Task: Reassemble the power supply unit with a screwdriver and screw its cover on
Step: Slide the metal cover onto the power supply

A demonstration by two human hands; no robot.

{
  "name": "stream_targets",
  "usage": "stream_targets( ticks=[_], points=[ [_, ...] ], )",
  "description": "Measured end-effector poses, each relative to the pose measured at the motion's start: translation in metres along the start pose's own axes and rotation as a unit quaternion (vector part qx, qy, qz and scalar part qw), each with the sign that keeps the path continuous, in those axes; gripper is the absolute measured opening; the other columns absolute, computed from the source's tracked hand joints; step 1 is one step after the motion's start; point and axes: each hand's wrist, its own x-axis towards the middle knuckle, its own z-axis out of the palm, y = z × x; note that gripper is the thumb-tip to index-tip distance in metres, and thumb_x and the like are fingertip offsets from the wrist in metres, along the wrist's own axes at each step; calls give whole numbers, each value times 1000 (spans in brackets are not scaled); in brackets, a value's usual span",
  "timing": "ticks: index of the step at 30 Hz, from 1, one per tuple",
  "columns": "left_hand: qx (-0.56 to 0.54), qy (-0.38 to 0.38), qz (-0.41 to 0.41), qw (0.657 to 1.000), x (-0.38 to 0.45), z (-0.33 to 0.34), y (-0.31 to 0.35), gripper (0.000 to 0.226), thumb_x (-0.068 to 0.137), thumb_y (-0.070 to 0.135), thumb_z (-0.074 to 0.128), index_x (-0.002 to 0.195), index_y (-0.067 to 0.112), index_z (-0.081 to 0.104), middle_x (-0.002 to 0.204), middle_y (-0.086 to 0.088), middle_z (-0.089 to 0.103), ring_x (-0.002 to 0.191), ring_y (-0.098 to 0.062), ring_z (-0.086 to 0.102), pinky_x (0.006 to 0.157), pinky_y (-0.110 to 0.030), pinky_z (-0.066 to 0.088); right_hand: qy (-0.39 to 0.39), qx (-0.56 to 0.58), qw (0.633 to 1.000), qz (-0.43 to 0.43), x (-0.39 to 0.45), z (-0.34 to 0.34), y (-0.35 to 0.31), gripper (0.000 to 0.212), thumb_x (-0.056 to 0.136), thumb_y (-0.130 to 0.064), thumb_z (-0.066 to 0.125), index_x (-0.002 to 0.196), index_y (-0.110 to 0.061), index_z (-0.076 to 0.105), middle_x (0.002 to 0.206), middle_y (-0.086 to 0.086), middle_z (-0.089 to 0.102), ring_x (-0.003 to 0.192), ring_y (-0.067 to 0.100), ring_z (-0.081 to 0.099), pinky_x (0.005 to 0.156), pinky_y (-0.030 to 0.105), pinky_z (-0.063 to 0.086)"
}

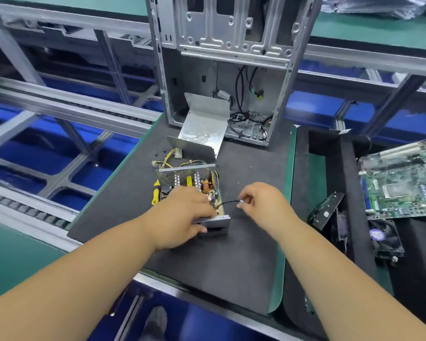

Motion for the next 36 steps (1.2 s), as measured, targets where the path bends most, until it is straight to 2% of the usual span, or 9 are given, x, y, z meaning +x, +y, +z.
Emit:
stream_targets(
  ticks=[4, 10, 15, 18, 22, 28, 31, 33, 36],
  points=[
    [-4, -13, -7, 1000, -12, -9, -5, 23, 71, 26, 85, 91, 20, 75, 89, 4, 64, 86, -24, 58, 81, -38, 44, -23, 30, 998, -43, -14, 2, -7, 9, 88, -25, 69, 97, -24, 72, 86, -12, 59, 75, 5, 53, 74, 22, 43],
    [-9, -11, -22, 1000, -12, -13, -6, 25, 71, 36, 85, 83, 18, 75, 88, 3, 64, 85, -21, 58, 81, -33, 44, -94, 9, 994, -61, -20, -4, -18, 17, 92, -21, 65, 107, -19, 71, 98, -3, 65, 88, 14, 56, 83, 27, 46],
    [-87, 54, -82, 991, 0, -7, -1, 35, 88, 52, 53, 84, 22, 69, 82, 9, 60, 83, -14, 54, 79, -30, 43, -163, 80, 983, -9, -19, -3, -16, 16, 91, -9, 64, 104, -15, 70, 86, 2, 75, 77, 12, 66, 80, 28, 52],
    [-68, 97, -136, 984, 10, -5, -10, 31, 95, 41, 47, 84, 18, 66, 79, 6, 56, 82, -18, 53, 79, -35, 44, -178, 133, 975, 16, -18, 4, -15, 16, 92, -3, 61, 105, -8, 68, 80, 6, 72, 61, 5, 61, 72, 24, 51],
    [-74, 121, -202, 969, 20, -1, -24, 15, 95, 27, 57, 95, 20, 69, 90, 6, 62, 95, -18, 54, 89, -39, 45, -191, 186, 962, 59, -17, 12, -20, 14, 95, 0, 57, 106, -3, 65, 93, 18, 72, 64, 14, 58, 74, 26, 50],
    [-98, 142, -224, 959, 20, 10, -31, 11, 92, 22, 61, 99, 25, 70, 96, 11, 62, 100, -13, 53, 90, -31, 42, -132, 297, 937, 125, -17, 38, -23, 26, 90, 3, 64, 74, -17, 57, 68, 2, 60, 54, 2, 54, 52, 9, 41],
    [-131, 152, -247, 948, 20, 11, -35, 13, 89, 21, 63, 97, 29, 69, 96, 14, 61, 98, -6, 52, 85, -23, 40, -21, 277, 955, 100, -20, 52, -18, 19, 77, -6, 80, 71, -22, 71, 76, -5, 65, 63, 3, 58, 61, 15, 43],
    [-139, 155, -265, 941, 22, 11, -36, 14, 87, 20, 63, 95, 30, 69, 93, 14, 59, 95, -4, 50, 81, -19, 39, 4, 302, 949, 97, -19, 59, -14, 26, 74, -8, 83, 66, -30, 72, 79, -6, 65, 68, 8, 60, 66, 21, 47],
    [-121, 157, -277, 940, 24, 10, -35, 15, 85, 17, 62, 93, 27, 70, 93, 10, 60, 97, -13, 52, 87, -29, 42, 21, 328, 940, 95, -16, 66, -14, 26, 70, -16, 84, 67, -39, 72, 78, -9, 66, 64, 6, 59, 64, 25, 48]
  ],
)
